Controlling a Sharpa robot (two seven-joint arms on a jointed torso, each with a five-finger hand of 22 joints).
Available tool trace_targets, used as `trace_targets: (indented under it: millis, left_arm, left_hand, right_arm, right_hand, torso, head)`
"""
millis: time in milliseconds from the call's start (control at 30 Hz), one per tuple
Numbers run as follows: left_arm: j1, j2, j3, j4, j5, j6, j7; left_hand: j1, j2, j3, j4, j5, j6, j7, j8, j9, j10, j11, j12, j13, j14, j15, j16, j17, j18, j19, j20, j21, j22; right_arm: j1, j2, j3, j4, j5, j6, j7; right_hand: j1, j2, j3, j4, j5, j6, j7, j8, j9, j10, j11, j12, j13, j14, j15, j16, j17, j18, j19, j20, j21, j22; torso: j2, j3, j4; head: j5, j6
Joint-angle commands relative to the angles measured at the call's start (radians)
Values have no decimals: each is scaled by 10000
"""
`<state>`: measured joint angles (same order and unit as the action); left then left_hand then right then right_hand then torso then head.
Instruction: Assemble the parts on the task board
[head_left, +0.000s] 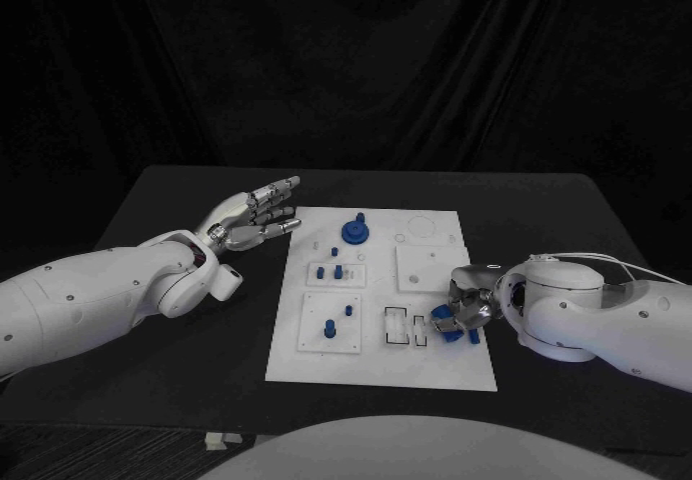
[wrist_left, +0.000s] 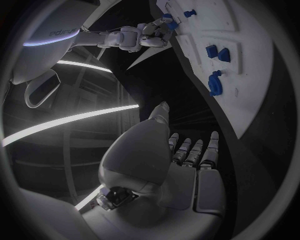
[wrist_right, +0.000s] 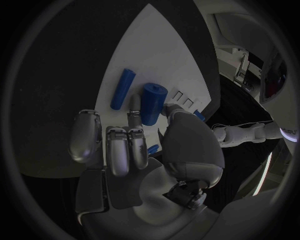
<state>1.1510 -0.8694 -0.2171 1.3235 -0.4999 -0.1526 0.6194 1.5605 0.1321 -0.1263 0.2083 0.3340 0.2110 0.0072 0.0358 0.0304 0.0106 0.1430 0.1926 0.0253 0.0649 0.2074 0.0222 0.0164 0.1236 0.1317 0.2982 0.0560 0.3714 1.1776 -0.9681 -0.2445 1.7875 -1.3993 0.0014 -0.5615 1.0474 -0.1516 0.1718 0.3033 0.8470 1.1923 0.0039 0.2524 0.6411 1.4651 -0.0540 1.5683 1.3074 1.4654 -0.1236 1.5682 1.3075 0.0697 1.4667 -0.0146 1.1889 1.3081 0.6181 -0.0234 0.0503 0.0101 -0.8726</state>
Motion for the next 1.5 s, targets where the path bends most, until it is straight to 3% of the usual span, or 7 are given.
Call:
trace_targets:
  millis: [33,300,500,700,1067,1267,1500]
  left_arm:
    - [-13,-1,9,28,60,106,63]
    - [-16,-11,9,27,60,105,24]
    - [-16,25,9,4,60,124,-26]
    - [-16,83,9,-20,60,155,-56]
    - [-18,133,9,-55,60,200,-69]
    - [-21,133,9,-70,60,228,-85]
    - [-28,162,9,-88,60,251,-90]
  left_hand:
    - [-17,88,-10,-12,47,34,54,7,9,-17,61,31,13,22,23,48,15,-207,77,-26,33,17]
    - [-18,95,-8,-12,55,38,65,6,9,-17,69,37,14,33,40,54,18,-215,107,-26,46,50]
    - [9,95,1,-40,80,46,80,5,9,-14,83,50,16,50,66,66,20,-236,165,-25,71,97]
    - [36,101,11,-79,97,57,98,0,9,-12,97,48,17,99,107,96,30,-252,425,-30,189,418]
    - [36,104,11,-86,101,48,99,-5,7,-12,99,45,17,119,119,109,34,-257,507,-31,228,463]
    - [37,109,13,-88,106,42,100,-7,6,-11,104,51,17,127,127,113,35,-260,518,-32,233,463]
    - [37,110,13,-88,106,38,100,-8,5,-11,106,48,17,133,130,116,37,-261,520,-32,234,460]
  right_arm:
    - [-66,-67,-30,134,463,-387,190]
    - [175,-373,-21,571,1974,-991,322]
    - [550,-448,-20,767,3632,-1163,263]
    - [661,-264,-24,666,4691,-1014,171]
    - [501,301,-30,191,4960,-983,237]
    - [339,502,-30,4,4957,-1011,272]
    - [231,690,-30,-165,4896,-759,229]
  right_hand:
    - [277,302,1755,-1485,2459,-31,-2,47,256,1057,-52,25,2634,1054,-28,25,2633,30,117,-4,-30,1666]
    - [125,281,2028,-1642,2654,-45,3,85,467,1057,-57,25,2634,1054,-23,25,2633,44,96,-2,-97,1646]
    - [-220,336,2165,-1772,1948,-173,12,36,719,1057,-51,25,2634,1054,11,25,2633,67,57,26,-219,1610]
    - [-392,459,2216,-1879,1177,-307,45,-94,809,1057,-24,25,2634,1054,50,25,2633,104,-2,59,-432,1553]
    - [-456,534,2255,-2013,756,-478,110,-265,843,1057,29,25,2634,1054,95,25,2633,135,-49,100,-607,1509]
    - [-517,566,2242,-2039,554,-552,144,-350,839,1057,60,25,2634,1054,132,25,2633,141,-63,129,-658,1497]
    - [-751,673,2134,-1987,-274,-737,243,-628,741,1057,151,25,2634,1054,213,25,2633,165,-103,203,-820,1458]
  torso:
    - [-4,-1,-2]
    - [-9,-6,-9]
    - [-15,-6,-12]
    - [-10,-13,-4]
    - [-3,-18,34]
    - [-9,1,0]
    - [2,-3,18]
  head:
    - [33,0]
    - [36,0]
    - [-21,0]
    - [-26,0]
    - [-20,0]
    - [26,0]
    - [31,0]
